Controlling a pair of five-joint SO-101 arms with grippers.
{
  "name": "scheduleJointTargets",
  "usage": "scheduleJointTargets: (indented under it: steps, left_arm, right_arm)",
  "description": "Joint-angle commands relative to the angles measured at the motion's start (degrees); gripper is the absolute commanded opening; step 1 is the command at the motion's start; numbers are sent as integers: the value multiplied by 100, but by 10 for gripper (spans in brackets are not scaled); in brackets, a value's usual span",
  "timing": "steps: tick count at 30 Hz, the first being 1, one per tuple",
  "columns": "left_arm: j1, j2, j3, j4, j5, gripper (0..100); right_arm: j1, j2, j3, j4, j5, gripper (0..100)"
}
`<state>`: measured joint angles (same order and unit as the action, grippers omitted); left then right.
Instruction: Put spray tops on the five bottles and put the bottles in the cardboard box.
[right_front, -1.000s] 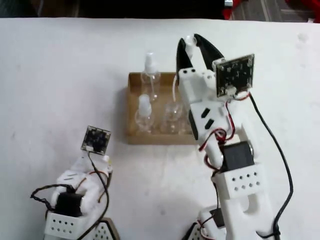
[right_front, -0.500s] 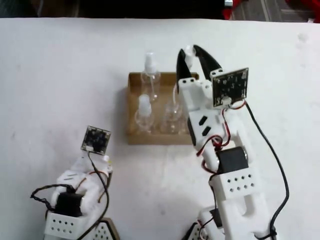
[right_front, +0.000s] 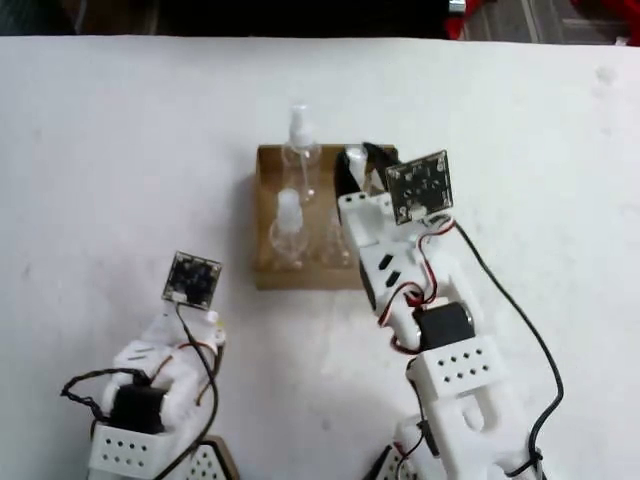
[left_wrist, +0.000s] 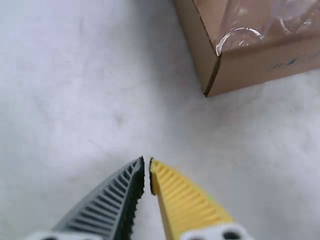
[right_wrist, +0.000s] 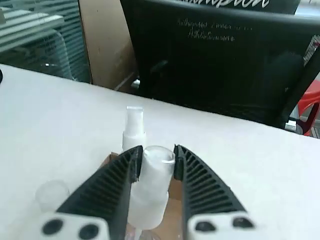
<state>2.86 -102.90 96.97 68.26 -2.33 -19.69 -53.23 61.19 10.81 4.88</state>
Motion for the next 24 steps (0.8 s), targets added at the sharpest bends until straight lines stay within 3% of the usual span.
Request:
scheduleJointTargets:
  steps: [1, 15, 24]
  left_arm:
    - [-40, -40, 9, 35, -70, 24]
    - [-31, -40, 9, 35, -70, 24]
    - [-40, -40, 9, 35, -70, 24]
  right_arm:
    - [-75, -119, 70, -154, 26, 16]
    - [-92, -119, 475, -110, 26, 16]
    - [-778, -963, 932, -13, 79, 22]
